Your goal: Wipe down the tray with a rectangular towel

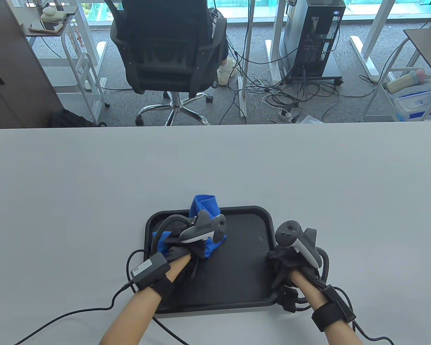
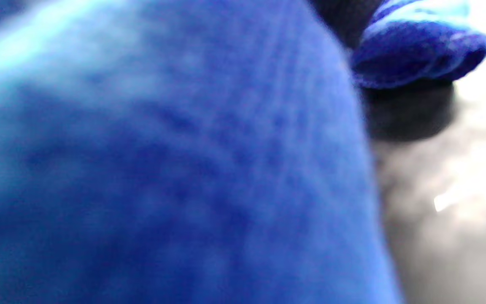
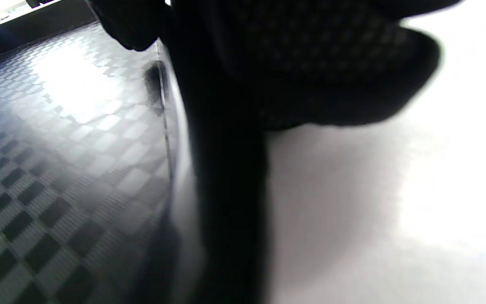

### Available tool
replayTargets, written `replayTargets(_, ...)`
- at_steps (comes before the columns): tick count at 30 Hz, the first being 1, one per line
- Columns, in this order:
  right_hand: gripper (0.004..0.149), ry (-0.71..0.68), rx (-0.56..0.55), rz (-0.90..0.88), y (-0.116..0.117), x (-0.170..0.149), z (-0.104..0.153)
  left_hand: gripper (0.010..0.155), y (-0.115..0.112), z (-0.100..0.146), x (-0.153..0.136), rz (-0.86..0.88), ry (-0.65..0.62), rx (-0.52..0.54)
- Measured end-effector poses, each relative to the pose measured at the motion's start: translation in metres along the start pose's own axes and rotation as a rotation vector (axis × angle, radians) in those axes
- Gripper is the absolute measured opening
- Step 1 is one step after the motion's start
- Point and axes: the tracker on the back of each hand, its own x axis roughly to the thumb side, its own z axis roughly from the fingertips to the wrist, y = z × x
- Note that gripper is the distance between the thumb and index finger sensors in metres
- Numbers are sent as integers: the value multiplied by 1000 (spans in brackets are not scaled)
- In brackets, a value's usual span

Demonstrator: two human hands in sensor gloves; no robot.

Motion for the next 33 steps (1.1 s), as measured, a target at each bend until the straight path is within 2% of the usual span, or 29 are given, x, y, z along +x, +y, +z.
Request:
replayTargets(6, 45, 5, -11, -10, 1, 0, 0, 58, -25, 34, -35, 25, 8, -39)
replayTargets(14, 45, 10, -20, -21, 2, -1, 0, 59, -43, 74, -36, 36, -91, -66)
replayTargets(23, 45, 9, -4, -34, 2, -1, 0, 59, -45, 98, 2, -12, -289, -38)
replayTargets(33, 46, 8, 1, -34, 2, -1, -1, 59, -26, 90, 65, -50, -443, 1)
